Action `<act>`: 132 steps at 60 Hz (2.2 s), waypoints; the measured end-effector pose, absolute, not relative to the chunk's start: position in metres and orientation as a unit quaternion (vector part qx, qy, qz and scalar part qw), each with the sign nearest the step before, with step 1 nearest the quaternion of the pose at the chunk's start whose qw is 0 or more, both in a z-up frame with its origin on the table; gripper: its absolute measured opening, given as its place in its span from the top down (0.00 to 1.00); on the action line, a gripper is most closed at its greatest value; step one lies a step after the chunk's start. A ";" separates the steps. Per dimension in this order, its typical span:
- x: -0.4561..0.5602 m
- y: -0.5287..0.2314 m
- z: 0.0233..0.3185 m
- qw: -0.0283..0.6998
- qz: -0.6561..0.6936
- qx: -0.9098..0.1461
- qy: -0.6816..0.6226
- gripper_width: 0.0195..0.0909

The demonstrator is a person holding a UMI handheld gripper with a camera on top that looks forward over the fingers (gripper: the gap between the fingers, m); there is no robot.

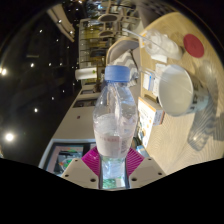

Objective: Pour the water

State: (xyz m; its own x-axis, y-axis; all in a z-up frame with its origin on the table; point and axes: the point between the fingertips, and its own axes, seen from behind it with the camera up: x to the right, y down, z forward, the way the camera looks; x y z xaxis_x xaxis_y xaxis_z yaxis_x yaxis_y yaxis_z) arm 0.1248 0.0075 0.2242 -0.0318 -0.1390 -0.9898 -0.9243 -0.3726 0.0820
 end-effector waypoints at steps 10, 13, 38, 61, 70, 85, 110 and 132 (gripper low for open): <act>0.181 -0.001 0.275 0.503 0.408 -0.712 0.270 0.87; 0.196 0.001 0.294 0.543 0.352 -0.729 0.225 0.87; 0.379 -0.019 0.249 0.611 0.018 -0.791 0.039 0.87; 0.421 -0.008 0.090 0.565 -0.015 -0.825 0.011 0.87; 0.425 -0.006 0.056 0.556 -0.015 -0.831 0.017 0.87; 0.430 -0.008 0.036 0.566 -0.020 -0.823 0.038 0.85; 0.426 -0.037 0.026 0.493 -0.009 -0.868 0.049 0.12; 0.417 -0.149 0.086 0.428 -0.056 -0.898 0.082 0.08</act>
